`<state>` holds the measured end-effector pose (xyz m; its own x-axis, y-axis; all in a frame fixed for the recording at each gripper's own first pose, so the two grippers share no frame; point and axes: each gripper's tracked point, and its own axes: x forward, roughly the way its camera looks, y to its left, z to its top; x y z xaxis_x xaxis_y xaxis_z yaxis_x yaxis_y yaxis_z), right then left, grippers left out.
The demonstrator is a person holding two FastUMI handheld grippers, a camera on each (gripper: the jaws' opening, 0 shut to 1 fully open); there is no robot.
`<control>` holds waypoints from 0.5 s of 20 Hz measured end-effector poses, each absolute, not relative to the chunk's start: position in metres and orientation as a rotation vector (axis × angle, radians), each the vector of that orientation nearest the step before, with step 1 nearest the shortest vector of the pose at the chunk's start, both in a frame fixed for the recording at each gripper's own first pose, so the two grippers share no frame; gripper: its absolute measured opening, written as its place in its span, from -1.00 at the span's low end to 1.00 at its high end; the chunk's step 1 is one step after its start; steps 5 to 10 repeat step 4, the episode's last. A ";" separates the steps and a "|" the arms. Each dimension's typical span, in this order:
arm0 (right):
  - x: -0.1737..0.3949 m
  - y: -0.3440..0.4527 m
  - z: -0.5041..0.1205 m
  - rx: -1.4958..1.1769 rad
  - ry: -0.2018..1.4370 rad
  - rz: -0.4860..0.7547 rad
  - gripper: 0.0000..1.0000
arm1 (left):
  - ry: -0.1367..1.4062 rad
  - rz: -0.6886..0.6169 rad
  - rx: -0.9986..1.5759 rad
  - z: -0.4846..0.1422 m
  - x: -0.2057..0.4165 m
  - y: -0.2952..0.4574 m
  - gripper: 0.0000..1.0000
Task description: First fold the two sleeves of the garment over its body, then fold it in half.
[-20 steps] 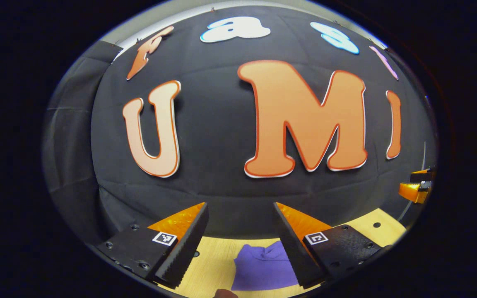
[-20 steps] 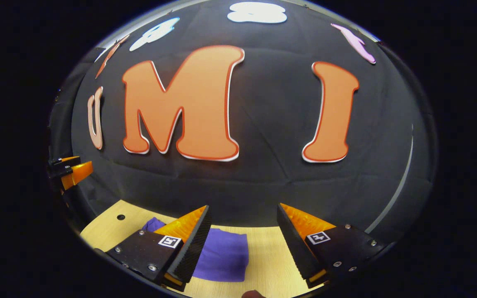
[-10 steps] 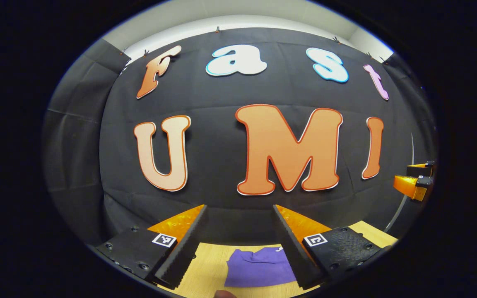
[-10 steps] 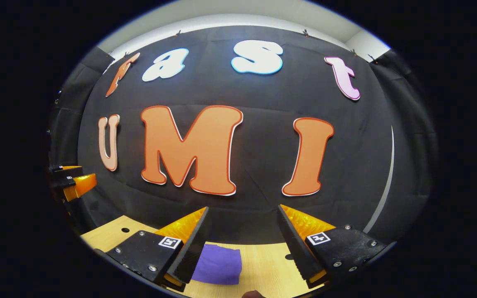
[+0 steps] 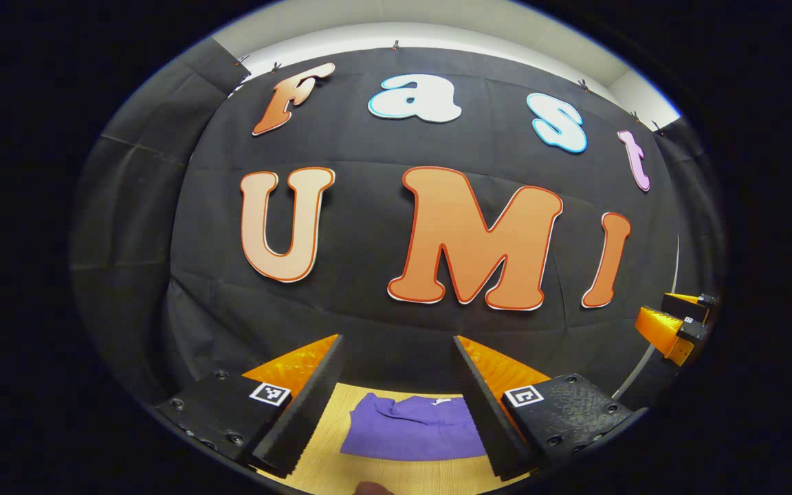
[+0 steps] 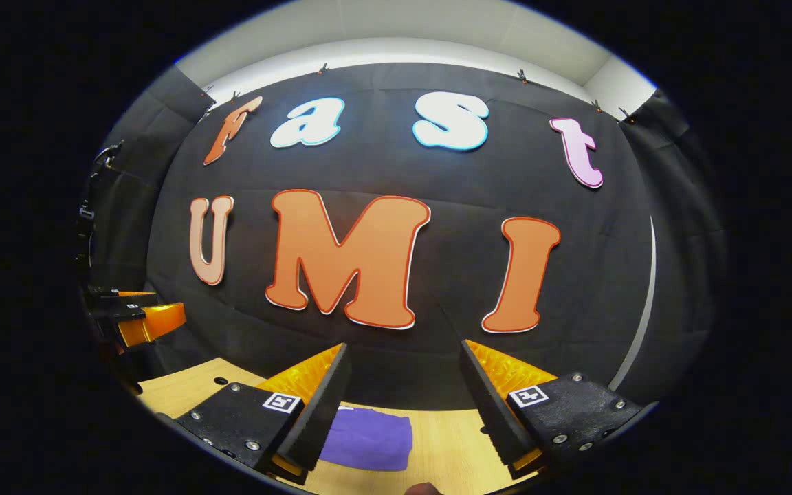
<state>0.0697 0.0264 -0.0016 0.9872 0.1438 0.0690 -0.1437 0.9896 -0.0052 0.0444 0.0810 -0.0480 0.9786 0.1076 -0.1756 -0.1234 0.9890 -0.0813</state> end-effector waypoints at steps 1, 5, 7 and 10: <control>0.067 0.030 -0.006 0.002 -0.064 0.153 0.89 | 0.178 0.120 -0.086 -0.051 0.042 0.082 0.94; 0.060 0.039 -0.026 0.007 -0.028 0.176 0.89 | 0.198 0.121 -0.078 -0.064 0.031 0.079 0.94; 0.060 0.039 -0.026 0.007 -0.028 0.176 0.89 | 0.198 0.121 -0.078 -0.064 0.031 0.079 0.94; 0.060 0.039 -0.026 0.007 -0.028 0.176 0.89 | 0.198 0.121 -0.078 -0.064 0.031 0.079 0.94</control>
